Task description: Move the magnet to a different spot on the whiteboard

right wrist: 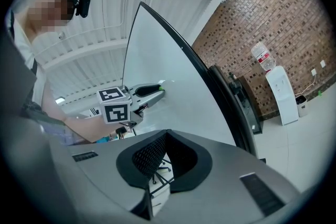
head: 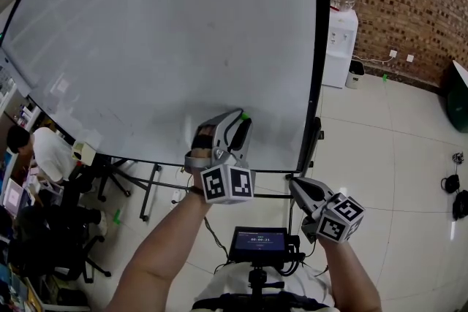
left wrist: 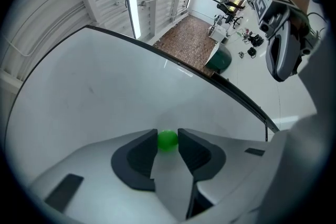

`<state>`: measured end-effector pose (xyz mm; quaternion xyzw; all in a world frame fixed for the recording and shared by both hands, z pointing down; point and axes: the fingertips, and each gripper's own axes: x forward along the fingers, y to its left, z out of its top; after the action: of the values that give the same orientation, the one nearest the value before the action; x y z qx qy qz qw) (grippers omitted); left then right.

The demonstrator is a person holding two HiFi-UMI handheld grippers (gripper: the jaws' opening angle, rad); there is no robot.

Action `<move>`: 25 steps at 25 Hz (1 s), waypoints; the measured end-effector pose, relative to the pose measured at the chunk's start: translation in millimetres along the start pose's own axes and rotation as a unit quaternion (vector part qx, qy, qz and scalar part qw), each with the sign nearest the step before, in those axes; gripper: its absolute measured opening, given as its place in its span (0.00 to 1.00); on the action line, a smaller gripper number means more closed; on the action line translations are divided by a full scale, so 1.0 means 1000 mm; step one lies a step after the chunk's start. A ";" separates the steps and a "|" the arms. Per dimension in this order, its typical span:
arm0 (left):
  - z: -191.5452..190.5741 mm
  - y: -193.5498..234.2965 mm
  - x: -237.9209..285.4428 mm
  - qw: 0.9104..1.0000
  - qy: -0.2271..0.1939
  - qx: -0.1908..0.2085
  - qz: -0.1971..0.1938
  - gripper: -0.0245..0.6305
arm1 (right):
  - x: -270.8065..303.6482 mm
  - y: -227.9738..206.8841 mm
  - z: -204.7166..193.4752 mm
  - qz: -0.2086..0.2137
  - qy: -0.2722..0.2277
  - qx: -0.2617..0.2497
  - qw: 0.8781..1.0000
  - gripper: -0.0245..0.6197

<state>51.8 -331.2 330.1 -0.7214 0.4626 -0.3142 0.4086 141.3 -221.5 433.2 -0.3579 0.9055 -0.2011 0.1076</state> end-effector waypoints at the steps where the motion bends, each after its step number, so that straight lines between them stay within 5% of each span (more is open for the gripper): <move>1: 0.000 0.000 0.000 1.000 0.003 -0.001 0.001 0.25 | 0.000 0.000 0.001 0.002 0.000 0.000 1.000 0.09; 20: -0.008 -0.003 -0.015 0.998 0.027 -0.042 0.025 0.29 | -0.018 -0.009 -0.008 0.014 0.017 0.009 1.000 0.09; 25: -0.014 -0.016 -0.031 0.996 0.014 -0.091 -0.016 0.29 | -0.018 -0.008 -0.016 0.022 0.023 0.018 0.999 0.09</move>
<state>34.7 -302.9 348.7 -0.7582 0.4835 -0.2876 0.3296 153.4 -209.6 452.1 -0.3314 0.9114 -0.2235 0.0975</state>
